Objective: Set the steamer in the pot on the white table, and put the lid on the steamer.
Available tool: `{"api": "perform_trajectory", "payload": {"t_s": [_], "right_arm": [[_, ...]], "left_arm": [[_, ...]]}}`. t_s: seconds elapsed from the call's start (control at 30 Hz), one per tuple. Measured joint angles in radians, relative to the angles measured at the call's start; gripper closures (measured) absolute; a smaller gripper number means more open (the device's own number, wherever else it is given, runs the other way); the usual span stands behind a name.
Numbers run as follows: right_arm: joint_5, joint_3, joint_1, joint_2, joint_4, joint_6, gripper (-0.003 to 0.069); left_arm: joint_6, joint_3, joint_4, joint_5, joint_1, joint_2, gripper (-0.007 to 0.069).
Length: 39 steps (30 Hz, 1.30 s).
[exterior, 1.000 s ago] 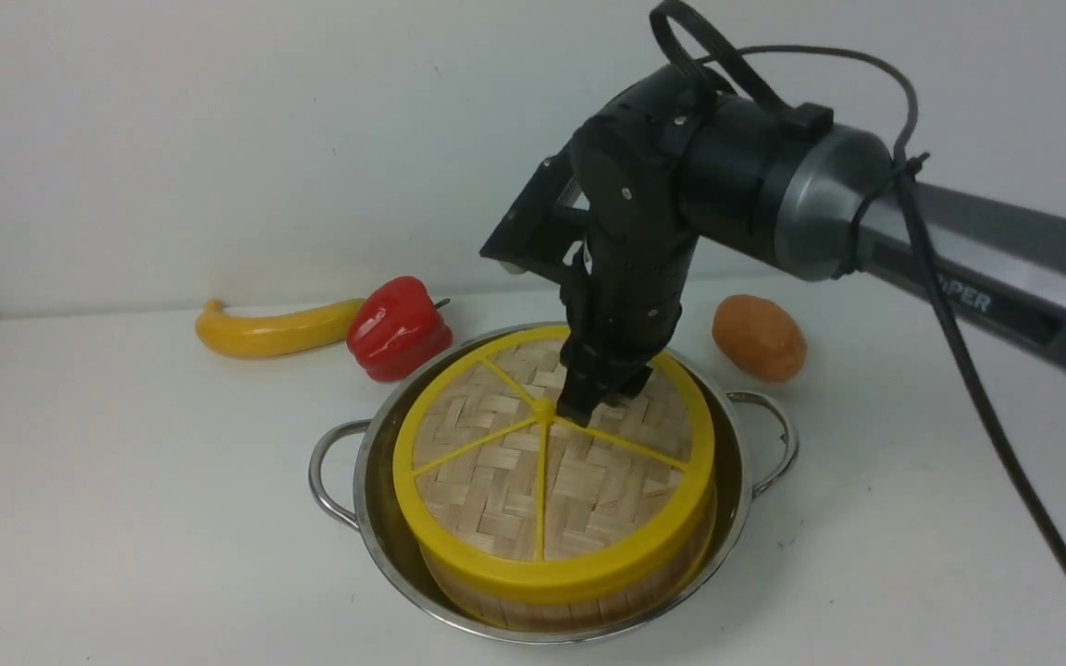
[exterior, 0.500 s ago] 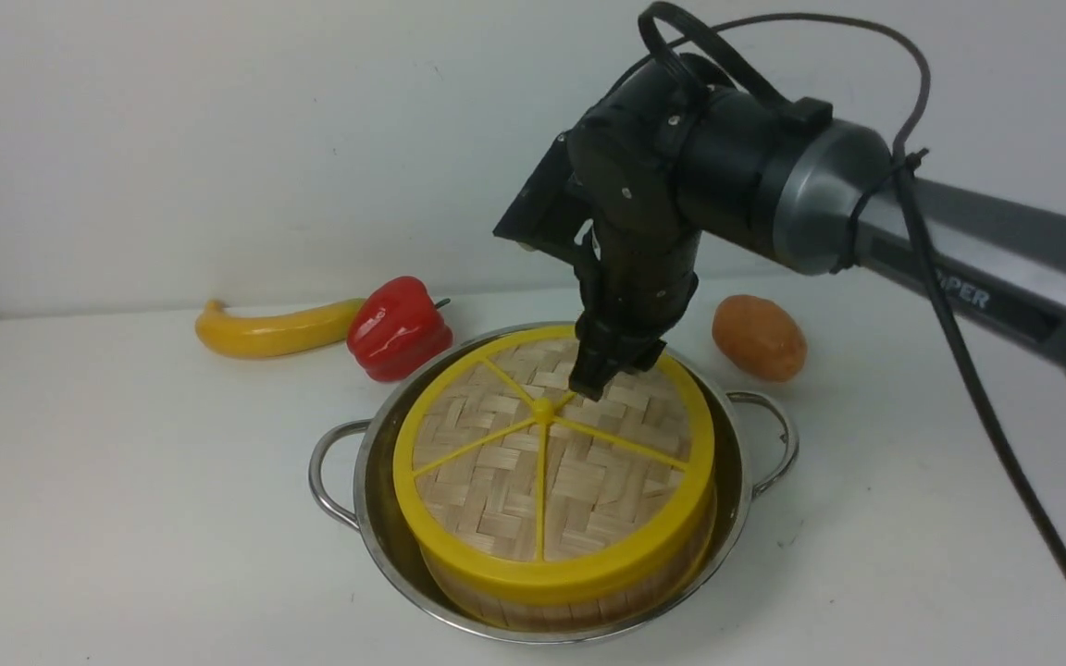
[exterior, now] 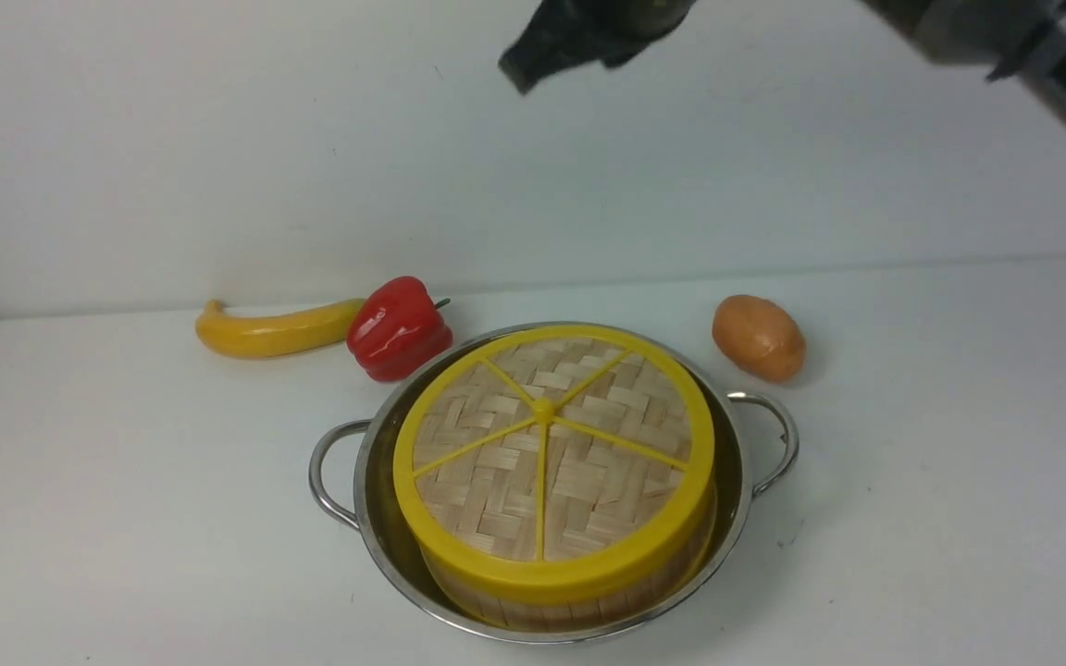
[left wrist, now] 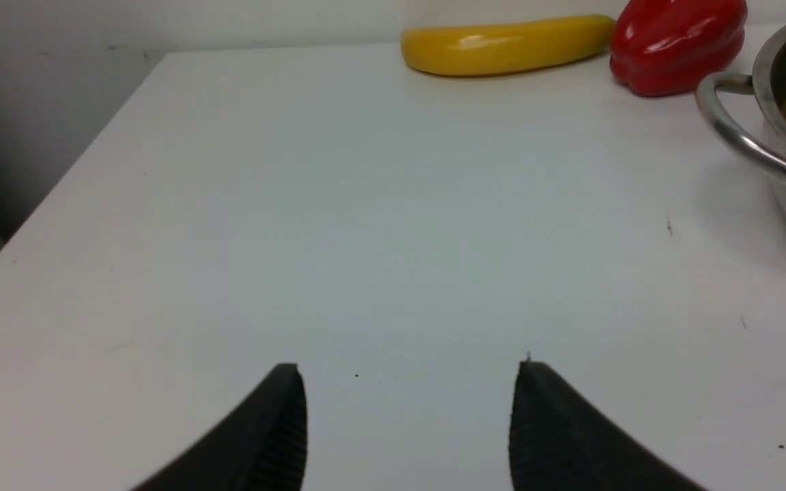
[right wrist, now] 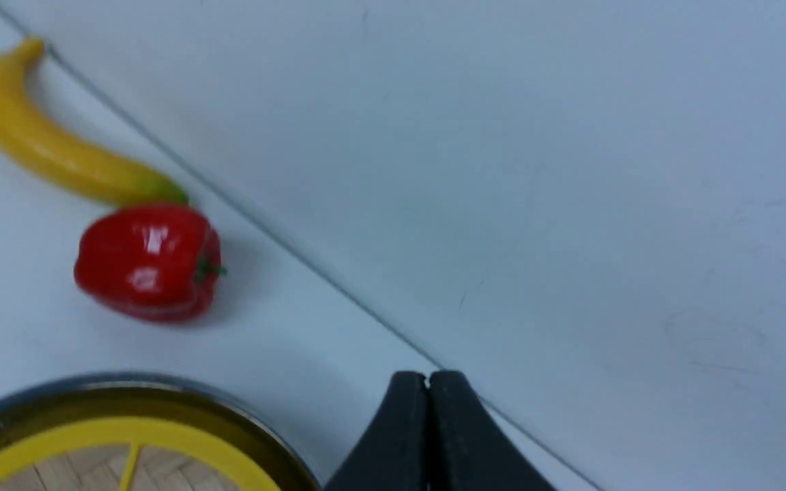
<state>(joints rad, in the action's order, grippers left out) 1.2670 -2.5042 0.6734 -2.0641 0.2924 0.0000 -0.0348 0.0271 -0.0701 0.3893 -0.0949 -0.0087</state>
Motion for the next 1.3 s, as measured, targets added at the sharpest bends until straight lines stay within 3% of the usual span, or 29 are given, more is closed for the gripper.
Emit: {"api": "perform_trajectory", "payload": {"t_s": [0.3,0.87,0.97,1.13,1.3], "right_arm": [[0.014,-0.018,0.0,0.136,0.004,0.121,0.0692],[0.02,0.012,0.0,0.223,0.006,0.154,0.0691],[0.017,0.109,0.0,0.344,0.007,0.173,0.0691],[-0.042,0.55,-0.018,0.724,0.023,0.188,0.0688],[-0.251,1.068,-0.125,1.099,-0.01,0.282,0.0687]], "left_arm": [[0.0,0.0,0.0,0.0,0.0,0.0,0.0246],[0.0,0.0,0.0,0.0,0.0,0.0,0.0246],[0.0,0.0,0.0,0.0,0.0,0.0,0.0246],[0.0,0.0,0.0,0.0,0.0,0.0,0.0246],[-0.001,0.0,0.0,0.0,0.0,0.0,0.0246]]}}
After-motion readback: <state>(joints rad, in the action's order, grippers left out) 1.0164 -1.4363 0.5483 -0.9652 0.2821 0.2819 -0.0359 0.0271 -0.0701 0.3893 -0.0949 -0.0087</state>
